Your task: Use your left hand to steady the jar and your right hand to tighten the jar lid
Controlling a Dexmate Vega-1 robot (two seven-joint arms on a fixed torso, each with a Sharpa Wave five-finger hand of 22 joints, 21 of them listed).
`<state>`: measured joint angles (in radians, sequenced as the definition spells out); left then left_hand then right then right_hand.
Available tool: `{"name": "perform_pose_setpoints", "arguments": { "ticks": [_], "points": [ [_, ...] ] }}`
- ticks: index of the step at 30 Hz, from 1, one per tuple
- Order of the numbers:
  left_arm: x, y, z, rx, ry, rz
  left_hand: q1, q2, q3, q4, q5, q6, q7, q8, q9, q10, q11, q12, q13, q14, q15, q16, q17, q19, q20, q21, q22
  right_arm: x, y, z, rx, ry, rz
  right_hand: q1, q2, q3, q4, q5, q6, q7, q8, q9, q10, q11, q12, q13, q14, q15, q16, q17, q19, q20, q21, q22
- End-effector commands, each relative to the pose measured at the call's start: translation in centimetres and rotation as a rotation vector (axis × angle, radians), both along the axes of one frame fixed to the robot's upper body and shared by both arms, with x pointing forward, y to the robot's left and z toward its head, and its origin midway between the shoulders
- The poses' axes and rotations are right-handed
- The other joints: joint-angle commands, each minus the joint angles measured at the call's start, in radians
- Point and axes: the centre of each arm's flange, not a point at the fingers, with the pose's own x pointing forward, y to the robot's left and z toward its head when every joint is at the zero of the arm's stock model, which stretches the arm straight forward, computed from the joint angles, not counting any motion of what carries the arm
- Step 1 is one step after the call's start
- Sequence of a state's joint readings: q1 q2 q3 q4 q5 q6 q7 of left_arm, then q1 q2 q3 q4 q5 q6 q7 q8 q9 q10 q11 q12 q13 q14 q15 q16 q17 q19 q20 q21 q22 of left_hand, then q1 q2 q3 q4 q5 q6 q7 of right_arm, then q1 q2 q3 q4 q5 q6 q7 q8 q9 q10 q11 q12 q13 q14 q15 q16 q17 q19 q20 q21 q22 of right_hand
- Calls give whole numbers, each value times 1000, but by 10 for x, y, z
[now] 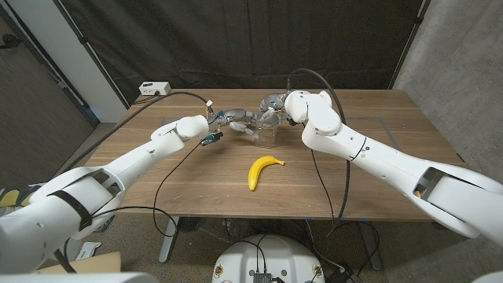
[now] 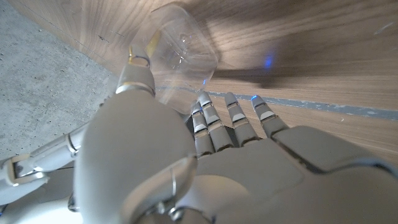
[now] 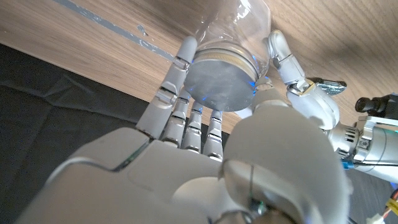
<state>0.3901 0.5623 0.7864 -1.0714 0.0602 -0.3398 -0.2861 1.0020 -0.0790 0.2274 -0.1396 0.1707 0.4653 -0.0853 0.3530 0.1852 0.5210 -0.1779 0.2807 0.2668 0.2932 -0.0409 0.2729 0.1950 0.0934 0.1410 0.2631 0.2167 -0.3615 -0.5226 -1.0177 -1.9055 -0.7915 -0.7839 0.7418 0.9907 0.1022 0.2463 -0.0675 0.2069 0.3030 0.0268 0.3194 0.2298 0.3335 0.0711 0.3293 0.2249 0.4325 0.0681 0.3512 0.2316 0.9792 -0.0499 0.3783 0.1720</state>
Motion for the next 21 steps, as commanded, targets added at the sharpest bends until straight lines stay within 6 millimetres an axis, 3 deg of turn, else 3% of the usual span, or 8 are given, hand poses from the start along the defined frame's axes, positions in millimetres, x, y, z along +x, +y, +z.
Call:
{"name": "perform_pose_setpoints", "arguments": {
  "ticks": [1, 9, 13, 21],
  "points": [
    [-1, -1, -4, 11, 19, 8, 13, 144, 1, -6, 5, 150, -42, -11, 3, -13, -4, -4, 5, 8, -128, -6, 4, -13, 5, 7, 3, -3, 8, -14, 43, 86, -91, -1, 21, 5, 7, -3, -7, 35, -1, 7, 9, 10, 6, 6, 141, -144, -2, 0, 26, -7, 6, 3],
    [-3, -1, -6, -3, 16, 6, 5, 148, -2, 0, 4, 144, -42, -23, 1, -23, -4, -7, 5, 5, -127, -9, 6, -15, 8, 7, 3, -2, 12, -24, 134, 103, -148, -15, 37, 7, 14, -10, 16, 60, 9, 14, 65, 35, 35, 15, 189, -142, -3, 3, 61, -22, 12, 4],
    [-4, 0, -6, -13, 12, 6, -12, 172, -1, 16, 7, 163, -44, -27, 0, -8, -9, -1, 5, 10, -125, -7, 10, -18, 14, 7, 3, -2, 10, -28, 229, 88, -179, -22, 38, 9, 11, -15, 77, 86, 35, 24, 146, 52, 80, 27, 287, -149, 9, 3, 125, -42, 29, 5],
    [-5, 1, -5, -7, 9, 9, -11, 203, 16, 18, 13, 202, -51, -27, 0, 22, -18, 10, 4, 20, -124, -12, 10, -20, 19, 9, 4, -2, 10, -29, 288, 81, -223, -25, 28, 7, 3, -17, 90, 99, 46, 31, 167, 62, 99, 36, 345, -154, 13, 7, 178, -68, 45, 6]
  ]
}}
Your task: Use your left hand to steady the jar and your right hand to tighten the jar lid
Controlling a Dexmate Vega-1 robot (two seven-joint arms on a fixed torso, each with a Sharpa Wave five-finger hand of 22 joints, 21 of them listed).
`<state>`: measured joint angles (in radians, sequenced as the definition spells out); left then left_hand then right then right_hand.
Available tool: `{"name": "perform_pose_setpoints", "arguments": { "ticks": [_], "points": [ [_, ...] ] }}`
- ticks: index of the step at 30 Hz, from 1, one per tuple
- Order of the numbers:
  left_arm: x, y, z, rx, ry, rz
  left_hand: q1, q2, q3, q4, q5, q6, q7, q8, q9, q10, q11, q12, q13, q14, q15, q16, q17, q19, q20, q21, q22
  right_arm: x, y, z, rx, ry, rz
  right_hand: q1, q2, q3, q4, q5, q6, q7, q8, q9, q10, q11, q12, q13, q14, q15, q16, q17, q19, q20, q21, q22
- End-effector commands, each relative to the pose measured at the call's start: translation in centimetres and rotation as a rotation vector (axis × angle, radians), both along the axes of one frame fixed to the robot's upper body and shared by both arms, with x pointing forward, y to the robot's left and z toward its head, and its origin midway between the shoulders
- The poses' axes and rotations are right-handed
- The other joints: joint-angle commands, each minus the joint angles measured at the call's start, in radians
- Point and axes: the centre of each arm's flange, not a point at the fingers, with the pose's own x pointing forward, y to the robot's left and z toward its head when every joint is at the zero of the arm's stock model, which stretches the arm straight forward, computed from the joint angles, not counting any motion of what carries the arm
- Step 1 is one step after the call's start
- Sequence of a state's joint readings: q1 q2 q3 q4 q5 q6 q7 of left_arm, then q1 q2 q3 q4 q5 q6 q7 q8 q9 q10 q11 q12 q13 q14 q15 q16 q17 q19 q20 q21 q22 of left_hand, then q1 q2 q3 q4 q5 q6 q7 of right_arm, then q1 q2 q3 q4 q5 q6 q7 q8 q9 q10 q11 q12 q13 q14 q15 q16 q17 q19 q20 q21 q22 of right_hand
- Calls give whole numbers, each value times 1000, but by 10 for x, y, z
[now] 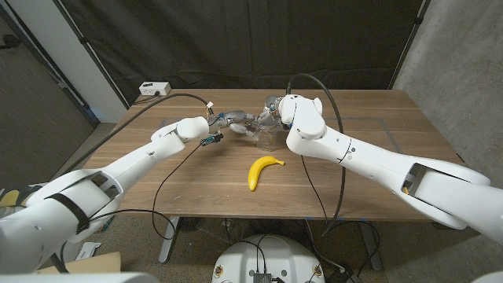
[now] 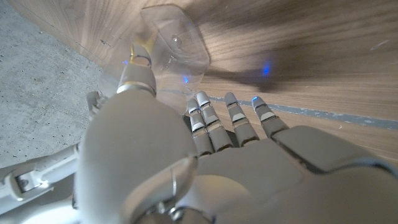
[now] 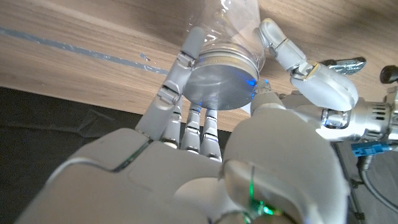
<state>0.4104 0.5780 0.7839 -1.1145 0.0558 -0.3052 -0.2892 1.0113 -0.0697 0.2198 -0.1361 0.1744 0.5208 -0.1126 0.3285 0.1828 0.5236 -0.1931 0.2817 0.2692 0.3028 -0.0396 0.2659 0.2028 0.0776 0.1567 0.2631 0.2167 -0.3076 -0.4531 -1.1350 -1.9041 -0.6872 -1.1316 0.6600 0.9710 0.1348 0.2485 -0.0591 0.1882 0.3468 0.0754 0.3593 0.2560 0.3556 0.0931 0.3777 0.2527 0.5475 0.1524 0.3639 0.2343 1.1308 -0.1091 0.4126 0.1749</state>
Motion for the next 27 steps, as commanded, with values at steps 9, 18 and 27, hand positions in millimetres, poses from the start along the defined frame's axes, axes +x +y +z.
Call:
{"name": "perform_pose_setpoints", "arguments": {
  "ticks": [9, 18, 27],
  "points": [
    [-1, 3, 0, -11, -2, 2, -35, 232, 41, 31, 13, 156, -14, -15, 2, 31, 3, 12, 2, 13, -124, -9, 6, -5, 9, 11, 6, 5, -3, -14, 160, 28, -145, -31, 8, 6, 5, -4, 77, 99, 13, 12, 201, 83, 87, 15, 358, -235, 14, 2, 105, -29, 37, 4],
    [0, 5, 0, -15, 2, 2, -59, 250, 52, 51, 13, 167, -7, -26, 2, 31, 7, 11, 3, 16, -123, -12, 10, -7, 10, 14, 7, 17, -20, -19, 347, 132, -147, -146, 49, 26, 93, -5, 114, 131, -4, 26, 240, 124, 112, 15, 443, -161, -25, -1, 150, -8, 38, 0],
    [-1, 2, 2, 48, 38, -25, -63, 147, 25, -4, 2, -75, -9, -152, 9, -128, 41, -55, 4, -64, -87, -62, 0, -51, 10, 5, 8, 18, -28, -16, 373, 132, -96, -190, 43, 71, 114, 0, 83, 129, -42, 39, 191, 124, 94, 13, 355, -139, -101, 18, 79, 39, -23, -1]
  ]
}}
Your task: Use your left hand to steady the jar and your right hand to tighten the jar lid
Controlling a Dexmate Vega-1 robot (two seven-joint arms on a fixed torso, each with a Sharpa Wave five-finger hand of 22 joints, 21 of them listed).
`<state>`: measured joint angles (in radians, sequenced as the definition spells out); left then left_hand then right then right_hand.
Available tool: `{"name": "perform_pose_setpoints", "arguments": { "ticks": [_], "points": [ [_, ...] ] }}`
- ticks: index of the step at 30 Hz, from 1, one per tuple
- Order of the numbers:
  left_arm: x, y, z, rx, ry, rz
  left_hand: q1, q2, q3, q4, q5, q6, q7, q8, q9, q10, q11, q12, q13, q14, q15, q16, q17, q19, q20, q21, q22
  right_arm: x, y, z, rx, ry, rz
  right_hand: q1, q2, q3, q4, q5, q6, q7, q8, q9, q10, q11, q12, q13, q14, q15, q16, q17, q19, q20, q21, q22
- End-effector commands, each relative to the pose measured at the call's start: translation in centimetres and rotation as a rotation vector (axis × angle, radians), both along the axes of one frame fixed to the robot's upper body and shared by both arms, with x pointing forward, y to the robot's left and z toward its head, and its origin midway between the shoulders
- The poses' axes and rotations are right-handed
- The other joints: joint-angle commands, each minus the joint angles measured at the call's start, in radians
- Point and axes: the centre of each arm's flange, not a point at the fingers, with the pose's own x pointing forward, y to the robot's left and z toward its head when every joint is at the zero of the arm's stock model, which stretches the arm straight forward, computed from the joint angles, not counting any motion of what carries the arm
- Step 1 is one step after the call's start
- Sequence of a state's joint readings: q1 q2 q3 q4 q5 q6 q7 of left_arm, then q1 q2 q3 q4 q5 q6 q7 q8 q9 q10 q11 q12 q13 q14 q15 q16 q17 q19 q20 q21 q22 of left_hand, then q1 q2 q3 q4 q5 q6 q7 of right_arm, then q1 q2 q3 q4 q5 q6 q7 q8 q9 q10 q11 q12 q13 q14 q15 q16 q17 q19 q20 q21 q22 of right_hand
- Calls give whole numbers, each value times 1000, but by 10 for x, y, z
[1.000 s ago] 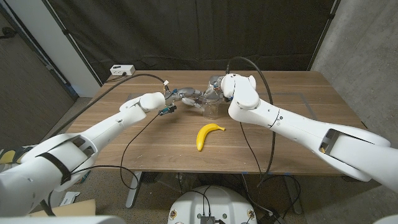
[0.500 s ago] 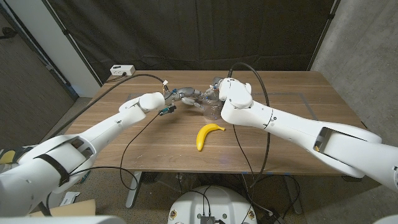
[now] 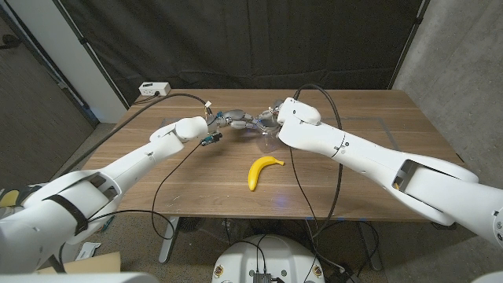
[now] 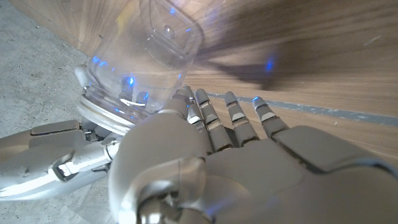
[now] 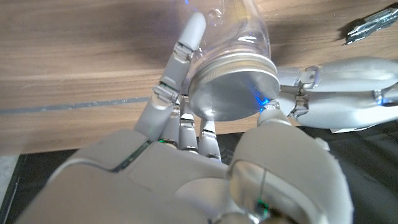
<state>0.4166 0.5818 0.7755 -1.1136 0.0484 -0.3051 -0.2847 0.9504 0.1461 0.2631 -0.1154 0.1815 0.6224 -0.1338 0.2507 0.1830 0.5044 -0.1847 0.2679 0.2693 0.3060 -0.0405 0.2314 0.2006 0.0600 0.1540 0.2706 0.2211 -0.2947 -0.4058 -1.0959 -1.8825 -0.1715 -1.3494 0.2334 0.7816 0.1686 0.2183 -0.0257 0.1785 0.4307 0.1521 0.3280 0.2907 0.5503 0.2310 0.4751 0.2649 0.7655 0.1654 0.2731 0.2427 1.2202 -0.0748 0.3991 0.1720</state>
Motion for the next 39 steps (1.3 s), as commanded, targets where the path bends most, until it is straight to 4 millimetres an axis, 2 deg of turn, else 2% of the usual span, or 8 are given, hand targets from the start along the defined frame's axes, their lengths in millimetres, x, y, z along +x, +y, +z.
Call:
{"name": "perform_pose_setpoints", "arguments": {
  "ticks": [1, 6, 13, 18, 19, 25, 31, 39],
  "points": [
    [-1, -4, 2, 96, 65, -50, -8, -80, -27, -26, -4, -246, 16, -80, 12, -141, 37, -49, 8, -94, -76, -34, 3, -48, 13, -7, 3, 6, -26, 5, 126, 13, 13, -2, 9, 102, 81, 10, -3, 52, -12, 5, -5, -14, -3, 1, 135, -154, -11, 11, -11, 5, -11, 2],
    [-2, -14, 3, 183, 116, -106, -30, -184, -93, -24, 32, -602, 48, -82, 13, -433, 80, -81, 14, -274, -3, -50, -6, -114, 44, -27, 3, 3, -29, 8, 148, -19, 28, -16, 6, 105, 86, 9, -17, 52, -22, 8, -17, -14, -7, 2, 119, -154, -21, 20, -18, 11, -21, 2],
    [-8, -26, 5, 280, 164, -172, -25, -218, -138, -13, 83, -793, 65, -78, 11, -613, 106, -83, 1, -403, 60, -56, -11, -152, 59, -42, -5, 3, -32, 11, 142, -46, 49, -33, -9, 114, 83, 8, -44, 41, -38, 13, -62, -15, -22, 4, 74, -151, -46, 35, -44, 27, -48, 3],
    [-9, -26, 5, 234, 161, -189, -22, -217, -144, -10, 92, -811, 71, -72, 12, -634, 120, -79, -1, -429, 66, -56, -12, -167, 59, -48, -6, -2, -36, 17, 147, -109, 68, -114, -48, 69, 55, 5, -149, -10, -98, 12, -214, -22, -94, -6, -196, -54, -93, 53, -342, 266, -216, 2],
    [-9, -25, 5, 206, 152, -192, -23, -215, -146, -9, 94, -799, 64, -65, 12, -627, 110, -72, -2, -421, 59, -50, -12, -169, 59, -48, -7, -4, -37, 19, 152, -126, 75, -118, -48, 67, 52, 6, -153, -10, -100, 11, -220, -24, -97, -7, -223, -51, -95, 54, -366, 278, -221, 1],
    [-11, -16, 1, -22, 47, -190, 38, -166, -145, -13, 87, -499, -31, 20, 14, -354, 8, 30, -29, -184, -41, 5, -16, -34, 15, 2, -13, -8, -40, 25, 185, -153, 94, -132, -41, 62, 46, 6, -174, -20, -108, 8, -237, -25, -105, -7, -236, -59, -78, 61, -351, 260, -205, 1],
    [-16, -12, -5, -209, -39, -166, 100, -155, -144, -27, 49, -169, -74, 111, 17, -32, -25, 96, -41, 22, -128, 48, -11, 75, -29, 44, -9, -9, -41, 25, 198, -149, 106, -140, -40, 61, 44, 6, -179, -22, -110, 7, -240, -28, -107, -7, -230, -67, -71, 61, -327, 241, -196, 2],
    [-19, -7, -3, -254, -63, -135, 139, -95, -124, -22, 10, 91, -49, 181, 10, 211, -27, 127, -37, 132, -152, 97, 4, 113, -43, 71, -1, -13, -44, 31, 180, -174, 111, -153, -61, 53, 34, 4, -183, -11, -111, 5, -242, -19, -109, -7, -240, -53, -77, 54, -312, 262, -197, 1]
  ]
}}
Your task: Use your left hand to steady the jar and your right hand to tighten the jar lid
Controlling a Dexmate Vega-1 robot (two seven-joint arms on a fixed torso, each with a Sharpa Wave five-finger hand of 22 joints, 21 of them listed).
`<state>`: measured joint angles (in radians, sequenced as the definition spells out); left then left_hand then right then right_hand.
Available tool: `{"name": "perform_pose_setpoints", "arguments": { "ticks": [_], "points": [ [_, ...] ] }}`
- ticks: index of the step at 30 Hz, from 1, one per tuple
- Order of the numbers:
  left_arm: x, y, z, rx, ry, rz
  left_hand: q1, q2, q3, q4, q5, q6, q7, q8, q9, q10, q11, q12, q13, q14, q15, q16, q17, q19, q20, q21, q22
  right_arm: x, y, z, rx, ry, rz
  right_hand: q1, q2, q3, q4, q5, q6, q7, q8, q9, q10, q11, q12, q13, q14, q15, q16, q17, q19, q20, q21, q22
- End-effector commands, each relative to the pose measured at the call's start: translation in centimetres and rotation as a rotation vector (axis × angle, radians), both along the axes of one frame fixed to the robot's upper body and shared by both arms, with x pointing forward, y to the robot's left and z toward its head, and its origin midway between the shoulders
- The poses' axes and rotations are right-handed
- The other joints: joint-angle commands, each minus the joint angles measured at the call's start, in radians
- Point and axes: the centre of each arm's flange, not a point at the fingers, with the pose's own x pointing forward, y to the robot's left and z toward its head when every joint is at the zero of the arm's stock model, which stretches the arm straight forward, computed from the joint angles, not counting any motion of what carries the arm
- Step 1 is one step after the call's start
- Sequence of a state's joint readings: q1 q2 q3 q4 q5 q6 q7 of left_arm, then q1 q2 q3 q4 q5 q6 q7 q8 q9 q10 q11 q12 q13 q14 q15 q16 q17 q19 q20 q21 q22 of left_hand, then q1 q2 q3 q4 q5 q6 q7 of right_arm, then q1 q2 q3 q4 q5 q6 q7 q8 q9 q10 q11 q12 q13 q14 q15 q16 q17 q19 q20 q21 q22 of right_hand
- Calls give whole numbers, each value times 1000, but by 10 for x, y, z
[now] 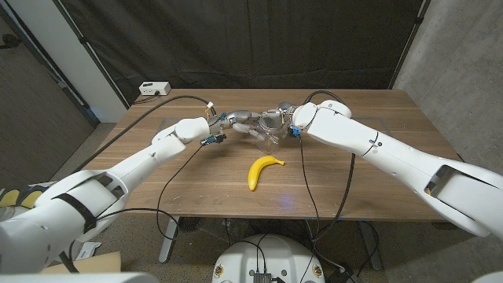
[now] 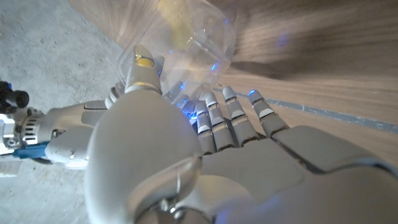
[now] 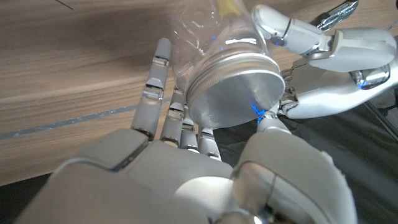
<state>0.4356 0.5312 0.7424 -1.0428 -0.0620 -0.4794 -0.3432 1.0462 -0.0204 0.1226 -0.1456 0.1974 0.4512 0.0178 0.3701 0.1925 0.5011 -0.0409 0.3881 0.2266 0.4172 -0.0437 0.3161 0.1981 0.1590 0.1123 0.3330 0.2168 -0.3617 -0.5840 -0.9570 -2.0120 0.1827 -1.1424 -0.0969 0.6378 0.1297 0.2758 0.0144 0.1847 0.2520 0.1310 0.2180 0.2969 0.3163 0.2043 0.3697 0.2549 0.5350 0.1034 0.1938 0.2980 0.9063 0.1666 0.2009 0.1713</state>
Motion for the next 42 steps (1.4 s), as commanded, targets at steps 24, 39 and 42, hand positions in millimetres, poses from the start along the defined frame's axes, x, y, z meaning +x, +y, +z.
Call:
{"name": "perform_pose_setpoints", "arguments": {
  "ticks": [24, 39, 42],
  "points": [
    [-5, 3, -8, -83, -50, 56, 46, 80, 16, 9, -13, 279, -186, 51, -3, 227, -164, -7, 6, -6, -153, 2, 5, 2, -1, 9, 7, -48, -19, 59, -327, -325, 93, -74, -145, -89, -67, 22, -175, -91, -16, -15, -185, -85, -95, 7, -316, 20, 2, -59, -390, 51, -4, 6],
    [-5, 4, -8, -83, -49, 63, 42, 84, 15, 12, -14, 278, -182, 41, -3, 225, -165, -16, 9, -17, -152, -3, 3, -8, 1, 9, 8, -42, 8, 77, -760, -86, 115, 198, -93, 7, -184, 68, -348, -234, -4, -31, -391, -284, -148, 21, -589, 11, -2, -81, -548, 54, -25, 2],
    [-5, 4, -8, -85, -50, 65, 41, 85, 15, 12, -15, 280, -183, 40, -3, 227, -165, -17, 9, -17, -153, -3, 3, -9, -1, 9, 8, -39, 11, 77, -809, -3, 96, 239, -84, 22, -187, 63, -321, -248, 11, -32, -356, -291, -127, 24, -547, -16, 18, -80, -535, 50, -11, 5]
  ]
}}
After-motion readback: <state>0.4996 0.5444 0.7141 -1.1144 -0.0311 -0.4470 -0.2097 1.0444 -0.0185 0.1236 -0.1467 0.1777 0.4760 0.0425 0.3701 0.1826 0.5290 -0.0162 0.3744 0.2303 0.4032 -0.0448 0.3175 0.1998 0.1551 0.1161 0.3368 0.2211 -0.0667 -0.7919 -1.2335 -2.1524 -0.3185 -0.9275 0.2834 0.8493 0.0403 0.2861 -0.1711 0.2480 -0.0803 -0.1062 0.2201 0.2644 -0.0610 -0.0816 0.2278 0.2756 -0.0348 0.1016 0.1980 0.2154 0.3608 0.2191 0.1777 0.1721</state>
